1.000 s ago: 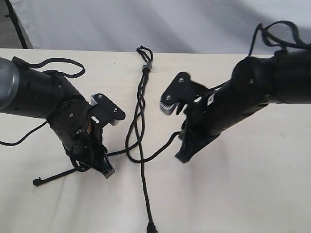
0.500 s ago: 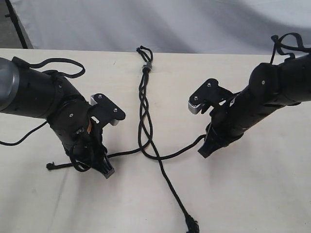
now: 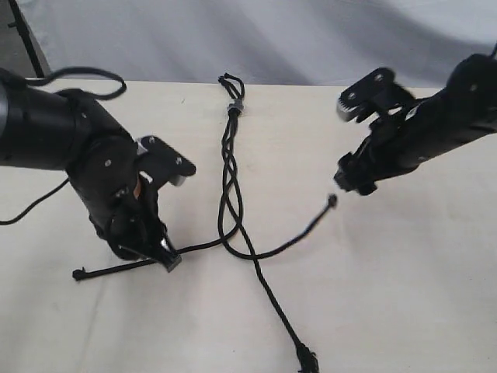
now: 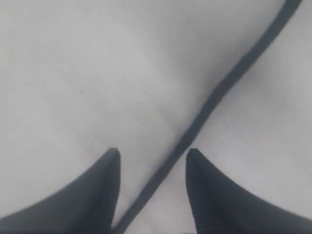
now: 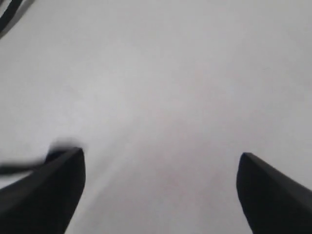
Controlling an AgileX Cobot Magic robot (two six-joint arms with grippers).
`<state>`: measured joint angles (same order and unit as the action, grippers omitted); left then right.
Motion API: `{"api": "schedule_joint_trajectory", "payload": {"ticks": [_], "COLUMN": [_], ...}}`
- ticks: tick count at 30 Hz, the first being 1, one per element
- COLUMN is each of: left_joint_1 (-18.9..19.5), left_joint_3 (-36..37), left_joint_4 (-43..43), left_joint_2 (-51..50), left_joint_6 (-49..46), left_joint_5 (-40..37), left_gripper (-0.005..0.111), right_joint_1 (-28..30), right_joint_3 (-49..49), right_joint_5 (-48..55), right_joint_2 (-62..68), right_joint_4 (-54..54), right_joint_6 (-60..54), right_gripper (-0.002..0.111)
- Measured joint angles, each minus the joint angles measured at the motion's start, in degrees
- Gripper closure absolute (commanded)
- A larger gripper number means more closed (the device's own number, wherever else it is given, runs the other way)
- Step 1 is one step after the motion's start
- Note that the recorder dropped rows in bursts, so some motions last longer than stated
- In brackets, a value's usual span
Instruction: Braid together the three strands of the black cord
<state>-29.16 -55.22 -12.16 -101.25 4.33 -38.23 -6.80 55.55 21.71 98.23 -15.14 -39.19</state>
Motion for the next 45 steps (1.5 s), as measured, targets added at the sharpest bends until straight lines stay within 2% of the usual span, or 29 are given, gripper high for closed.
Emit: {"api": "schedule_joint_trajectory", "payload": {"ticks": [5, 9, 12, 15, 21, 25, 32, 35, 41, 43, 45], "left_joint_1": [-0.14, -4.07, -8.75, -12.93, -17.31, -18.09, -18.09, -18.09, -18.09, -18.09, -18.09], "left_joint_3": [-3.71, -5.56, -5.81, -7.02, -13.31, -17.18, -21.63, -24.44, -25.44, -25.54, -25.54], "left_joint_4": [4.87, 15.70, 20.67, 22.13, 22.26, 22.26, 21.95, 18.11, 17.21, 16.86, 16.48], "left_joint_2": [4.85, 5.05, 2.80, -1.05, -8.61, -12.15, -15.51, -18.19, -18.90, -19.22, -19.22], "left_joint_6": [1.89, -1.72, -2.57, -0.75, 2.33, 3.35, 7.41, 12.62, 10.30, 6.03, 2.32], "left_joint_5": [-0.24, 1.25, 5.14, 5.37, 1.08, -2.48, -4.07, -8.02, -11.39, -16.23, -19.69], "left_gripper": [0.065, 0.065, 0.065, 0.065, 0.065, 0.065, 0.065, 0.065, 0.065, 0.072, 0.091], "right_joint_1": [7.80, 11.86, 12.47, 12.21, 10.29, 9.51, 9.51, 9.51, 9.51, 9.51, 9.51], "right_joint_3": [0.24, 0.24, 0.24, 0.24, 0.24, 0.24, 0.24, 0.24, 0.24, 0.24, 0.24], "right_joint_5": [-0.70, -1.34, -1.78, -1.78, -1.67, -1.66, -1.66, -1.66, -1.66, -1.77, -1.77], "right_joint_2": [-4.34, -4.60, -4.60, -4.60, -4.60, -4.60, -4.60, -4.60, -4.60, -4.60, -4.60], "right_joint_4": [0.00, 0.00, 0.00, 0.00, 0.00, 0.00, 0.00, 0.00, 0.00, 0.00, 0.00], "right_joint_6": [1.46, 1.61, 1.72, 1.72, 1.72, 1.72, 1.72, 1.72, 1.72, 1.72, 1.72], "right_gripper": [0.029, 0.029, 0.029, 0.029, 0.029, 0.029, 0.029, 0.029, 0.029, 0.029, 0.029]}}
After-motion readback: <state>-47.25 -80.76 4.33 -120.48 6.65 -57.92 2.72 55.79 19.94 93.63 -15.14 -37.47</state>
